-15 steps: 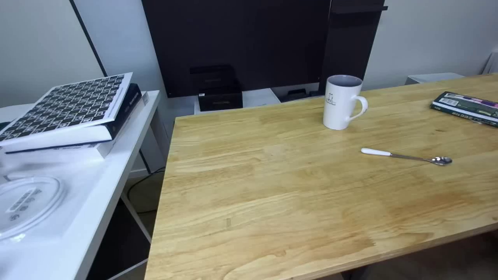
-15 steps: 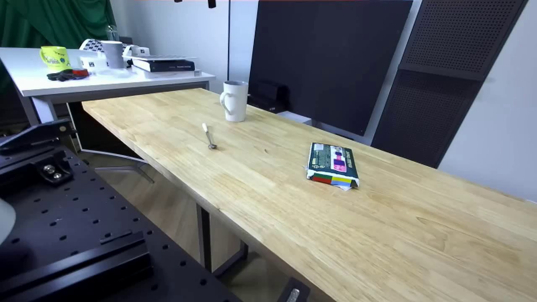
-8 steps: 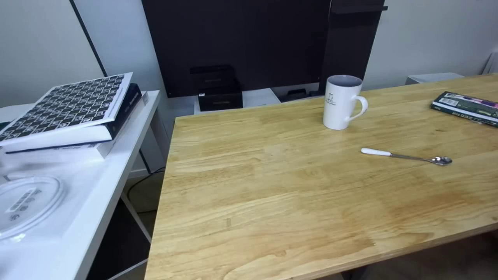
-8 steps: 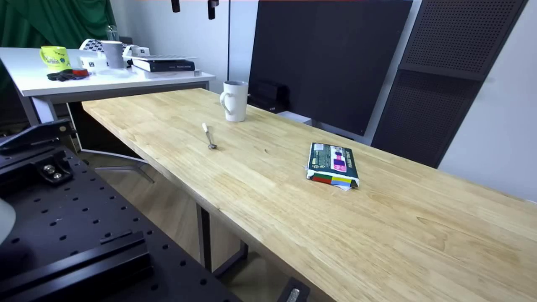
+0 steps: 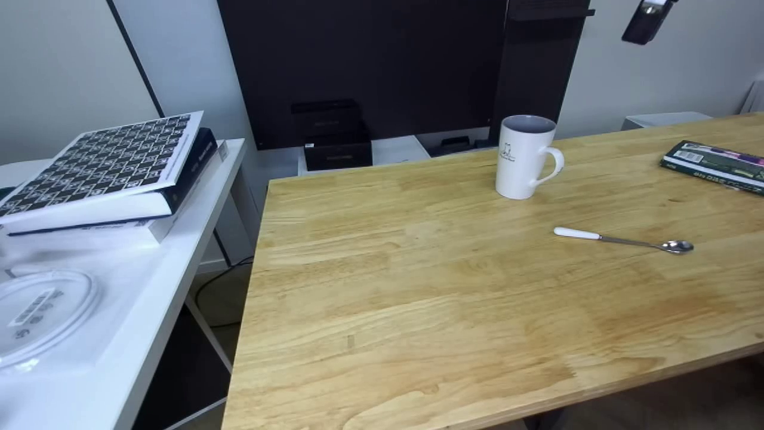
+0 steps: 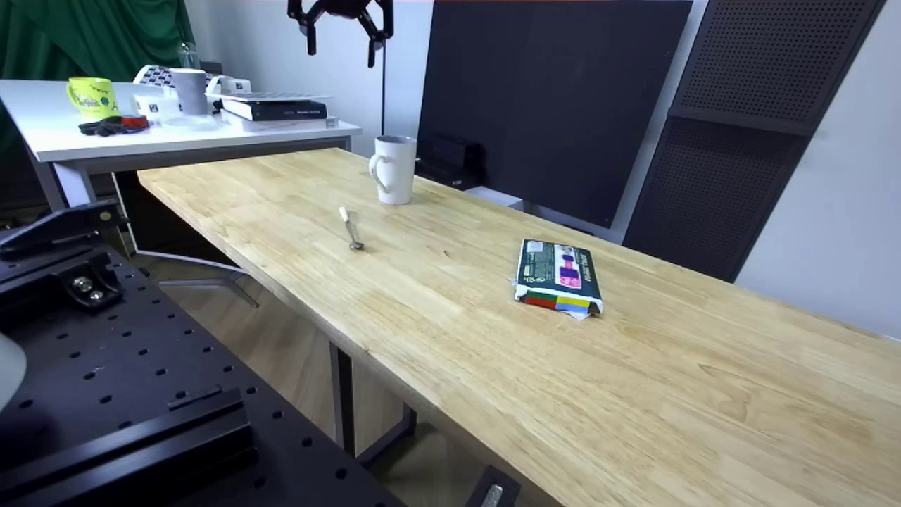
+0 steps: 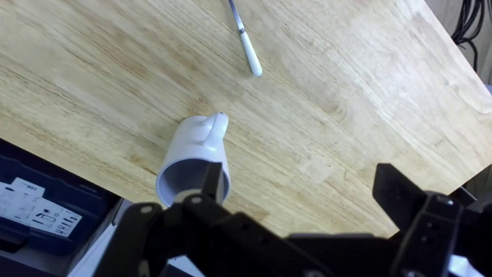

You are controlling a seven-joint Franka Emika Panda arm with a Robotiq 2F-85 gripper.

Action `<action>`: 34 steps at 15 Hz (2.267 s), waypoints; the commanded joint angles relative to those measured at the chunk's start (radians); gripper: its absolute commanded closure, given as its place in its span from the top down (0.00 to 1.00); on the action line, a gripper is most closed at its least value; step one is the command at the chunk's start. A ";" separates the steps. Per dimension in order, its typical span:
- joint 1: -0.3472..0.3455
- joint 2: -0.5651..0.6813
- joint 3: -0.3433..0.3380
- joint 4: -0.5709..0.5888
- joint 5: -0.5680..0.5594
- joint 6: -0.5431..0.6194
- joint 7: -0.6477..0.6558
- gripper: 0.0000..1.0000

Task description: Put the spoon in the white cup

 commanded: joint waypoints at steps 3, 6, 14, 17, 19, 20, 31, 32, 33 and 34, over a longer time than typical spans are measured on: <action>-0.031 0.147 0.046 0.138 -0.043 -0.086 -0.116 1.00; -0.036 0.197 0.062 0.162 -0.084 -0.098 -0.154 1.00; -0.033 0.296 0.075 0.192 -0.215 -0.085 -0.160 1.00; -0.033 0.340 0.078 0.215 -0.229 -0.081 -0.152 1.00; -0.033 0.372 0.078 0.238 -0.233 -0.081 -0.142 1.00; -0.033 0.387 0.079 0.251 -0.233 -0.080 -0.139 1.00; -0.010 0.529 0.063 0.332 -0.284 -0.040 -0.088 1.00; -0.009 0.536 0.062 0.333 -0.292 -0.039 -0.083 1.00; -0.009 0.542 0.062 0.335 -0.297 -0.039 -0.077 1.00; -0.008 0.547 0.061 0.335 -0.300 -0.038 -0.071 1.00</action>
